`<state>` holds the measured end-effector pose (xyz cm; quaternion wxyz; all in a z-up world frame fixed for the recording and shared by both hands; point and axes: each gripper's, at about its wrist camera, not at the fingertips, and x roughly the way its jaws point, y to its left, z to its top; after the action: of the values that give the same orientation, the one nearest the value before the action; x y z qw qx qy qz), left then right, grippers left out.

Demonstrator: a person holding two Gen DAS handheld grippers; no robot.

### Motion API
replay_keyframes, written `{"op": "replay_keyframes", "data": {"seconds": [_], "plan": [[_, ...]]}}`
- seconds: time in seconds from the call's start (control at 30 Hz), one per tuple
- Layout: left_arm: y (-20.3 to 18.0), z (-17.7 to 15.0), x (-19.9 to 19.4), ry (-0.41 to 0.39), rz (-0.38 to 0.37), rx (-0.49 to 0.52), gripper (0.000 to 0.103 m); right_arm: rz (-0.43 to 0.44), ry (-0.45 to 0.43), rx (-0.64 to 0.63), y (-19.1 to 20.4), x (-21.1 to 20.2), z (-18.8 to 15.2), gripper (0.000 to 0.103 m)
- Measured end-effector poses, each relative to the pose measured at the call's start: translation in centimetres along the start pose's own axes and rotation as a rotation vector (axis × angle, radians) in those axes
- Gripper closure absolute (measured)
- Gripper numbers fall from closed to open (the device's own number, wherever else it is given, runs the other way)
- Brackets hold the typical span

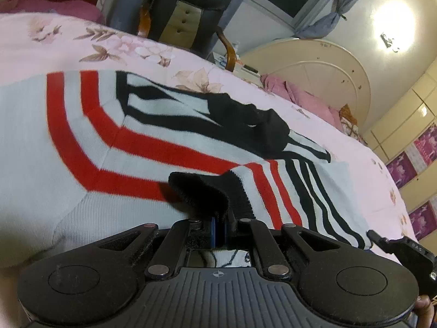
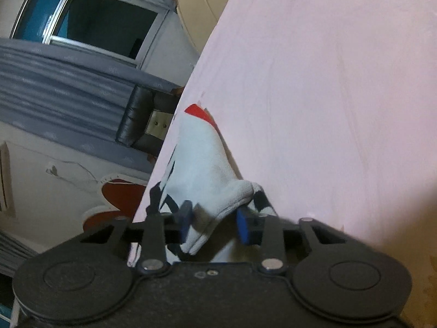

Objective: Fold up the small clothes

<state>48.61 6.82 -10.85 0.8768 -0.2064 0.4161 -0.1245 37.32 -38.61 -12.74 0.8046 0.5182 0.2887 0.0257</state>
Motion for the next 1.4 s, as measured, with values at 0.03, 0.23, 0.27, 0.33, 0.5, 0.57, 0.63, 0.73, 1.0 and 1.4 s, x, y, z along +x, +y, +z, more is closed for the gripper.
{"op": "replay_keyframes", "data": {"seconds": [0.03,0.23,0.27,0.33,0.5,0.57,0.63,0.73,1.0,1.4], "plan": [[-0.1,0.1,-0.2,-0.007,-0.002,0.007,0.098,-0.012,0.003,-0.016,0.2,0.2,0.0,0.084],[-0.6,0.8,-1.2,-0.018,0.0,0.062,0.098,-0.029,-0.015,-0.103,1.1,-0.9,0.0,0.089],[-0.6,1.0,-0.9,-0.01,0.005,0.065,0.098,-0.038,-0.016,-0.115,1.2,-1.0,-0.1,0.089],[-0.5,1.0,-0.3,0.015,0.023,0.077,0.098,-0.063,-0.011,-0.137,1.3,-0.8,-0.2,0.09],[-0.1,-0.3,0.3,0.029,0.047,0.071,0.097,-0.134,0.01,-0.196,0.6,-0.6,-0.2,0.097],[0.1,-0.5,0.2,0.02,0.044,0.058,0.097,-0.143,0.014,-0.215,0.9,-0.6,-0.2,0.097],[0.0,-0.5,0.0,0.002,0.046,0.062,0.097,-0.15,0.025,-0.233,1.2,-0.8,-0.1,0.091],[0.2,-0.5,-0.2,0.002,0.034,0.06,0.097,-0.132,0.046,-0.263,2.0,-1.7,-0.1,0.072],[0.2,0.5,-2.8,-0.13,0.047,0.059,0.009,-0.095,-0.056,-0.463,4.8,-4.9,2.7,0.071],[-1.6,0.5,0.9,-0.074,0.273,0.124,0.091,-0.043,0.109,-0.345,4.1,7.1,10.2,0.067]]}}
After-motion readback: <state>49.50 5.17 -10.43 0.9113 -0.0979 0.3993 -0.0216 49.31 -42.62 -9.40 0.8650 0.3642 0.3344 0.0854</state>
